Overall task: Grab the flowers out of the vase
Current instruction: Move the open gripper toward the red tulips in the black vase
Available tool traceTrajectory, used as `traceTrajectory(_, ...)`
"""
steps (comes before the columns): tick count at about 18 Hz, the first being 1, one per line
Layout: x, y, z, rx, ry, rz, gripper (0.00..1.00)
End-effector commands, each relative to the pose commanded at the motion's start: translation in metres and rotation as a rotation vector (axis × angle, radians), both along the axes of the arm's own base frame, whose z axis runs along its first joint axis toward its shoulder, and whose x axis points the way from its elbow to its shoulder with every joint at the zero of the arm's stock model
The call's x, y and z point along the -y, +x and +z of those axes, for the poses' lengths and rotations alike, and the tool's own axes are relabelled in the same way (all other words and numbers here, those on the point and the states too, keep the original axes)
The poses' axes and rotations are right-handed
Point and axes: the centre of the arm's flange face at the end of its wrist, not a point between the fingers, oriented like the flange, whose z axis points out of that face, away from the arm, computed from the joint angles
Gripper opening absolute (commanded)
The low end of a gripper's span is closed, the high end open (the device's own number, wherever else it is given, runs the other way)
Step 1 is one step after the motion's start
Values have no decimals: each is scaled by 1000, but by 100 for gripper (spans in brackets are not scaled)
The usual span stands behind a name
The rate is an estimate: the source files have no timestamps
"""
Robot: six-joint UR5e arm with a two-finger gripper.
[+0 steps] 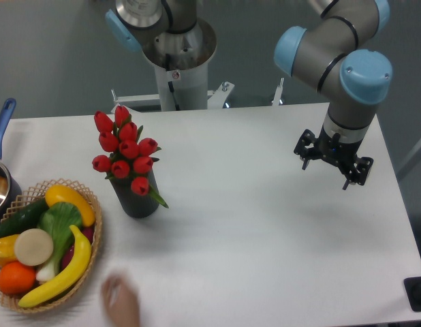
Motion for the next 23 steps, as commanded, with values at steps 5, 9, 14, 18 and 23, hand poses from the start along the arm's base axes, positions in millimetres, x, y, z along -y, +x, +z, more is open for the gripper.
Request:
traceTrajectory(5, 3, -1, 3, 14, 39, 8, 100)
traceTrajectory(9, -1, 1, 3, 22, 58, 11, 100)
traceTrajectory(14, 6, 46, -3, 60, 278, 52, 100)
traceTrajectory(18, 6, 82, 0, 89, 491, 70, 100)
traceTrajectory(23, -21, 139, 13, 282, 825, -20, 100)
